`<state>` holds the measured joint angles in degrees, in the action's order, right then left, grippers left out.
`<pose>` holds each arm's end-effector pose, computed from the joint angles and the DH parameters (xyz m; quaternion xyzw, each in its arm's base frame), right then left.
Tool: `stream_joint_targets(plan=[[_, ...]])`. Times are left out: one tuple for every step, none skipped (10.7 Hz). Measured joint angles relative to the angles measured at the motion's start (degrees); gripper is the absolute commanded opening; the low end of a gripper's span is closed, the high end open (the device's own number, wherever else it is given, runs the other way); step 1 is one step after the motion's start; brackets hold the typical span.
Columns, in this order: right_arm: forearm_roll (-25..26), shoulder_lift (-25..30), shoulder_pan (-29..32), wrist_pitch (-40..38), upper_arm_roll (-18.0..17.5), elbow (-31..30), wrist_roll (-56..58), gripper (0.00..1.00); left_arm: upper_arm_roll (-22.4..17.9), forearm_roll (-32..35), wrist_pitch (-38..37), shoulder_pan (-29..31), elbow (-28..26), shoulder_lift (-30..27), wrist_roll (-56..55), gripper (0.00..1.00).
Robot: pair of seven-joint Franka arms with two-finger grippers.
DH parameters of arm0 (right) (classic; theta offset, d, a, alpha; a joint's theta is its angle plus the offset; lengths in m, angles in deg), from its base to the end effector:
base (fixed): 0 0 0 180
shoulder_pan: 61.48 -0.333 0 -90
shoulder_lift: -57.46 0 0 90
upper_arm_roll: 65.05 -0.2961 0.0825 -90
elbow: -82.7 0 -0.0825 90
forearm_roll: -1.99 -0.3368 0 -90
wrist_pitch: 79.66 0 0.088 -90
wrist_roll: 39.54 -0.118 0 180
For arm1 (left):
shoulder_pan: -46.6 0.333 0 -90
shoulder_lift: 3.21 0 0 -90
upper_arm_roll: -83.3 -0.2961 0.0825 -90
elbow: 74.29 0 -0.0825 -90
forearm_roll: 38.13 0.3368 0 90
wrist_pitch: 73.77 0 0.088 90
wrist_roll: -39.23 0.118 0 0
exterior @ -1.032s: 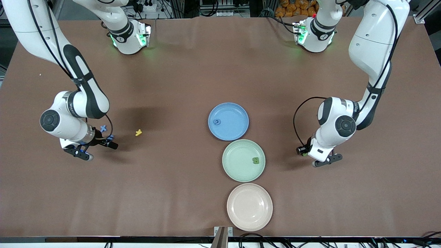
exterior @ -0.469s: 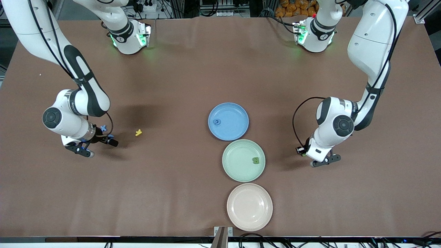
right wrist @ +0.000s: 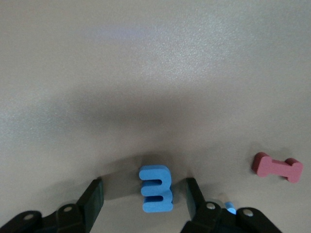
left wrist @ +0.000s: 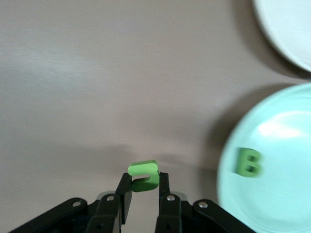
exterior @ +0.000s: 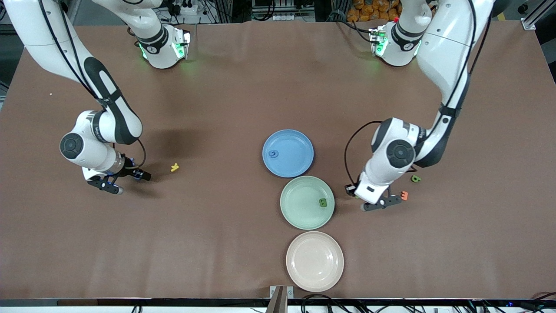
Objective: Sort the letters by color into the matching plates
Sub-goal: 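Place green n on the green plate while the right gripper lifts blue m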
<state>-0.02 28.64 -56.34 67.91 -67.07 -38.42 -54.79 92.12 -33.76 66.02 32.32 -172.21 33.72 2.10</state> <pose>0.5374 -0.0294 0.1811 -0.9840 0.1763 0.0224 0.0154 0.5923 -0.2405 0.2351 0.9924 0.1115 0.0313 0.0406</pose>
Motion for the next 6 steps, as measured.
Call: stream_joint_targets(plan=[[0.00,0.12,0.07,0.07,0.00,-0.10,0.33,0.65,0.01,0.00,-0.32,-1.64,1.22,0.13,-0.18,0.00],[0.01,0.24,0.19,0.06,0.03,-0.13,0.53,0.61,0.00,0.00,-0.36,-2.91,2.29,0.32,-0.20,0.00],[0.01,0.41,0.40,0.06,0.03,-0.23,0.68,0.56,0.02,0.00,-0.37,-3.92,3.55,0.71,-0.21,0.00],[0.01,0.54,0.58,0.06,0.03,-0.33,0.94,0.52,0.07,0.00,-0.37,-4.90,5.06,1.43,-0.21,0.00],[0.01,0.66,0.69,0.06,0.03,-0.42,1.20,0.49,0.10,0.00,-0.37,-6.02,6.89,2.56,-0.21,0.00],[0.01,0.81,0.78,0.06,0.03,-0.55,1.33,0.46,0.10,-0.01,-0.37,-7.08,8.91,4.01,-0.53,0.00]])
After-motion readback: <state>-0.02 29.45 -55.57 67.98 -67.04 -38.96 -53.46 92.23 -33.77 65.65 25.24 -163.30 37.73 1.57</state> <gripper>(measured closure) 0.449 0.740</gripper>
